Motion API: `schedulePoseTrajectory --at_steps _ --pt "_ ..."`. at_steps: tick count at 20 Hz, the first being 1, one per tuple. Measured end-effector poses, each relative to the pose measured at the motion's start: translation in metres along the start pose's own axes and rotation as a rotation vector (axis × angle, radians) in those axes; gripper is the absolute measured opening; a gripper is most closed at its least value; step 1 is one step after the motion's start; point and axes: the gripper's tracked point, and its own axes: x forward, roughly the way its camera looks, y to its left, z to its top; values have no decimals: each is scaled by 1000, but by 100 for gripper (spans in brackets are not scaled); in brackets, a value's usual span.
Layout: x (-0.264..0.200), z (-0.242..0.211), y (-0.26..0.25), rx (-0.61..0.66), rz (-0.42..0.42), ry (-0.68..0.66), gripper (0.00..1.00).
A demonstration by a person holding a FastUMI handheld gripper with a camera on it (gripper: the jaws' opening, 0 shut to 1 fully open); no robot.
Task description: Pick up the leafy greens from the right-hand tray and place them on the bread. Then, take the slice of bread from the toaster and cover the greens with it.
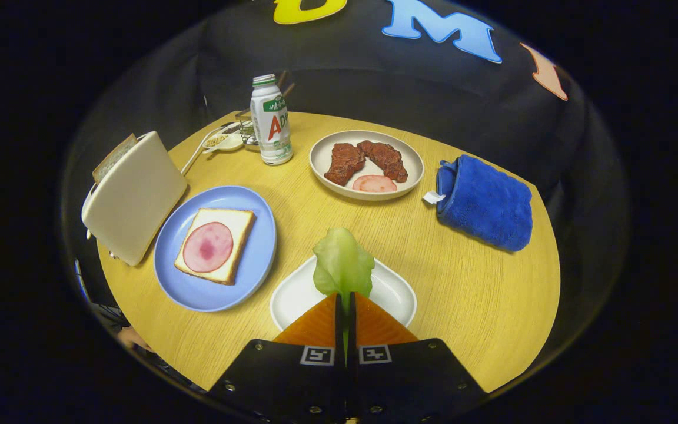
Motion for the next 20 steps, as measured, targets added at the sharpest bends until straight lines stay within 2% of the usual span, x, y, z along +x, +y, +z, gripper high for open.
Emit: schedulePoseTrajectory --at_steps 12,20 --pt "-24 37 65 -60 68 -52 1" --pt "-3 58 138 -84 155 -41 1"
